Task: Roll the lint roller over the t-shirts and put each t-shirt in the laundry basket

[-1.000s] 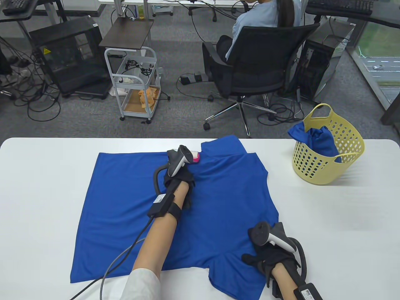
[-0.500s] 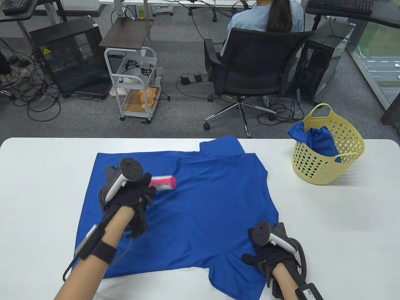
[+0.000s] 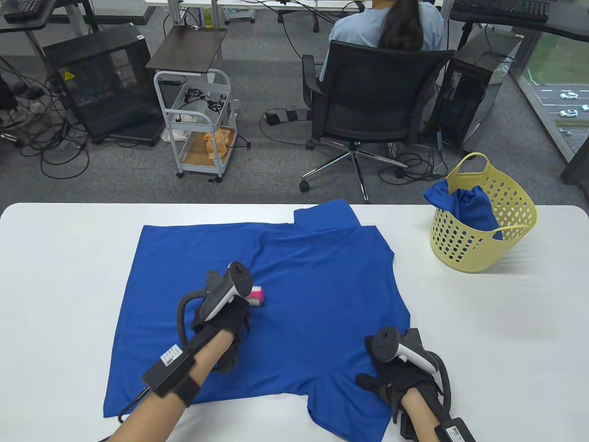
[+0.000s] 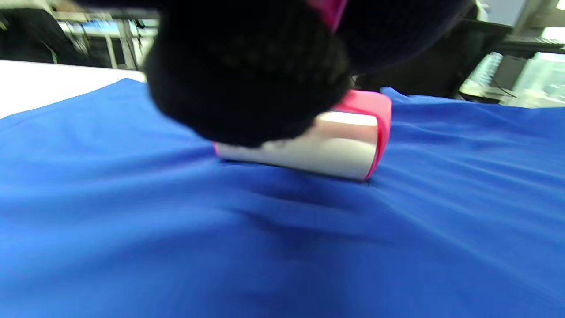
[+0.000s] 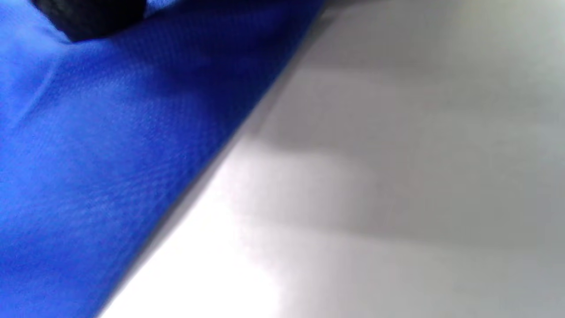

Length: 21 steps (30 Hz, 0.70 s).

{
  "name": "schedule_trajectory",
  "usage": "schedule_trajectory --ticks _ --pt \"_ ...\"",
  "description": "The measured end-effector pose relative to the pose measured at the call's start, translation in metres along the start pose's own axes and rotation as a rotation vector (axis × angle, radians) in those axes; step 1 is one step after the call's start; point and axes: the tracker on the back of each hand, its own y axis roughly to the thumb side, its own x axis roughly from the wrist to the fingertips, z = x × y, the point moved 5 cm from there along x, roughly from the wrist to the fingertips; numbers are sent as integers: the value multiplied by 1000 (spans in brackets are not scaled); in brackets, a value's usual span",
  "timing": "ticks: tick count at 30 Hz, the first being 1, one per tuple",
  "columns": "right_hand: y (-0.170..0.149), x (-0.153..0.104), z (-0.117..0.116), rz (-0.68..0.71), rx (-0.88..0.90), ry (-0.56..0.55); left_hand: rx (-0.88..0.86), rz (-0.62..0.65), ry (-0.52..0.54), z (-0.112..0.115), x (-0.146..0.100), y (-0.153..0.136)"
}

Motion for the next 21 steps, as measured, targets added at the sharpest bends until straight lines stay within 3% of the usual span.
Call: schedule_trajectory --ticks 2,5,7,10,12,14,16,18,21 --pt "0 0 0 1 2 0 -4 -62 12 4 35 8" --pt "0 0 0 2 5 1 -35 -103 -100 24 83 12" --pt "0 0 0 5 10 1 -88 -118 -138 31 98 9" --pt "0 0 0 6 13 3 -163 -66 -73 26 104 6" --pt "0 0 0 6 12 2 -242 -6 -20 17 100 0" --pt "0 0 0 7 16 1 -468 63 84 0 88 -13" --pt "0 0 0 8 20 2 -586 101 102 -14 73 -26" --pt "-1 0 -1 8 21 0 -627 133 105 -30 53 -40" --pt "-1 0 -1 8 26 -1 -538 162 116 -58 12 -69"
